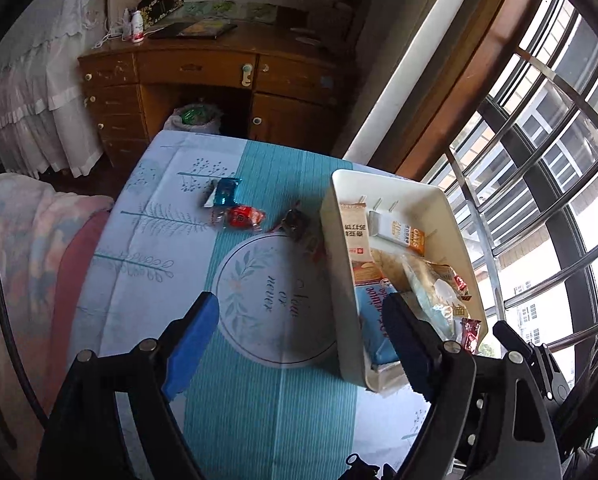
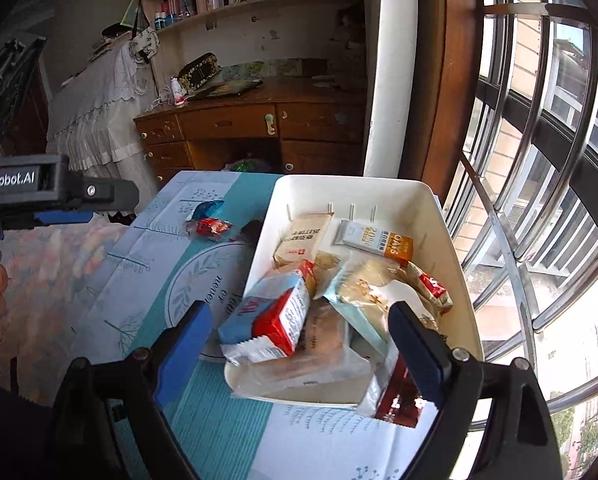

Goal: Organize snacks
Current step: 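Reach the left gripper to the blue foil candy while the right approaches the red candy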

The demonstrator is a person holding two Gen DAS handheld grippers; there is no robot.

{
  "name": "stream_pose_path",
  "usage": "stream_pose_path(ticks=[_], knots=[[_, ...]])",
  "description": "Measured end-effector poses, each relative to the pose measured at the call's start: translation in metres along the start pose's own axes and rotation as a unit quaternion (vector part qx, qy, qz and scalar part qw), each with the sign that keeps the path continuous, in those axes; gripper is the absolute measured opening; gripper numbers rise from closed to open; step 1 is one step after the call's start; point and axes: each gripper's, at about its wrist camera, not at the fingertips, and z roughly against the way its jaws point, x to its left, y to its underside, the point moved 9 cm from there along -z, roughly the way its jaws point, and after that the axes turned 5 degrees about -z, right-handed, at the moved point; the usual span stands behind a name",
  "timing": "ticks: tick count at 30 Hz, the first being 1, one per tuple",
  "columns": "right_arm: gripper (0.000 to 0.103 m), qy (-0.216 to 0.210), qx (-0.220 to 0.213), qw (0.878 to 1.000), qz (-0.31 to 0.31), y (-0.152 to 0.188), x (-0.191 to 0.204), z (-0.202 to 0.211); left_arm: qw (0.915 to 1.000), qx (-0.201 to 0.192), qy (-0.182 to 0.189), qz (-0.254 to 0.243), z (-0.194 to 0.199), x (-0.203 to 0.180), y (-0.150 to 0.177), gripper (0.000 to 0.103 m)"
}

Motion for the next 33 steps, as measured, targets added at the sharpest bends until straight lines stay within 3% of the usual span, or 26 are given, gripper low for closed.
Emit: stream_pose_path(ticks=[8,17,25,33], knots=[[0.091,-0.018,-0.003,0.999,-0.037,-0.021,0.054,0.005,0.9981,0.053,-0.005,0.031,0.039,0.068,0.016,0.083],[0.09,0.0,-0.021,0.999,-0.043,-0.033,0.125,0.015,0.996,0.088,0.005,0.007,0.074,0.136,0.008,0.083],[0.09,0.035,-0.043,0.996,-0.075,-0.038,0.175,0.018,0.9913,0.125,0.038,-0.013,0.079,0.168,-0.014,0.083],[0.09,0.065,-0.067,0.991,-0.094,-0.046,0.207,0.012,0.9852,0.154,0.073,-0.011,0.064,0.174,-0.047,0.083]])
